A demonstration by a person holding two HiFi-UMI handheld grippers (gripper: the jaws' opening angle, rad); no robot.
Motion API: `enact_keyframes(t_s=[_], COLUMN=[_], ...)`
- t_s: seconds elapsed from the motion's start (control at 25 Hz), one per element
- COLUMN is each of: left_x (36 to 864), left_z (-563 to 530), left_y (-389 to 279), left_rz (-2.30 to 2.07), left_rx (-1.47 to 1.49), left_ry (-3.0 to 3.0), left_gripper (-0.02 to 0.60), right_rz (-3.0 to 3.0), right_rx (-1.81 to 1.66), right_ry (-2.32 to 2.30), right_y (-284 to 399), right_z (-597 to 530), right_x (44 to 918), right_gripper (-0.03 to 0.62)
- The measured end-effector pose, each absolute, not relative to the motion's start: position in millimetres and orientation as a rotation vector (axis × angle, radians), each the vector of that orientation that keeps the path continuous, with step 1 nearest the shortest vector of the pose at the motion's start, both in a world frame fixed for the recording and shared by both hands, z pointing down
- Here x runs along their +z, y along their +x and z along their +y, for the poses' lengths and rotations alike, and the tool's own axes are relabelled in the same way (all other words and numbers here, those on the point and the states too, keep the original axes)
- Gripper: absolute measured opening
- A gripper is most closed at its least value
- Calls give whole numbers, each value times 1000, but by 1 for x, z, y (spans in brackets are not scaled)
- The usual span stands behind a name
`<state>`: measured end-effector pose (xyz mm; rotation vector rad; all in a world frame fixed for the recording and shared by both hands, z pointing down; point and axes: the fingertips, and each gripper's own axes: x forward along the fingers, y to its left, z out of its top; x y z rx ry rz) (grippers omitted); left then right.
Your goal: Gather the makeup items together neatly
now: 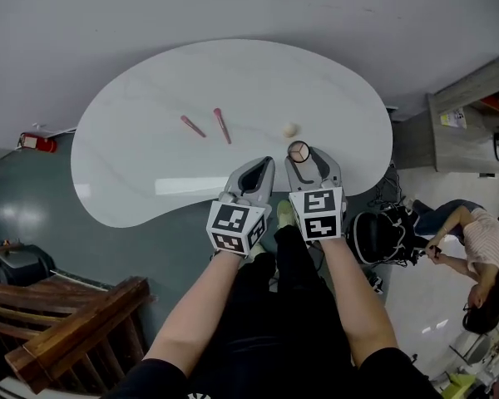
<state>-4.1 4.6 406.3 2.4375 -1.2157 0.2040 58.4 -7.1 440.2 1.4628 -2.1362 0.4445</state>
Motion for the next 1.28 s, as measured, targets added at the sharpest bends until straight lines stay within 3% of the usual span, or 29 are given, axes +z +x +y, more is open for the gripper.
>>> enact_keyframes(t_s=[0.48, 1.28], left_x=[425, 470], left_z=[-45, -84], left_y=[40, 33], left_rz=[-1224, -1306], left_rx=[227, 294], left_ry=[2400, 2276], left_gripper=[8, 8], right_rz=[-2119, -2079], right_rx=[506, 535], right_ry=[1444, 1218], right_y=[108, 105], right_z=[-48, -82], right_x=[468, 558], right_gripper=[216, 216])
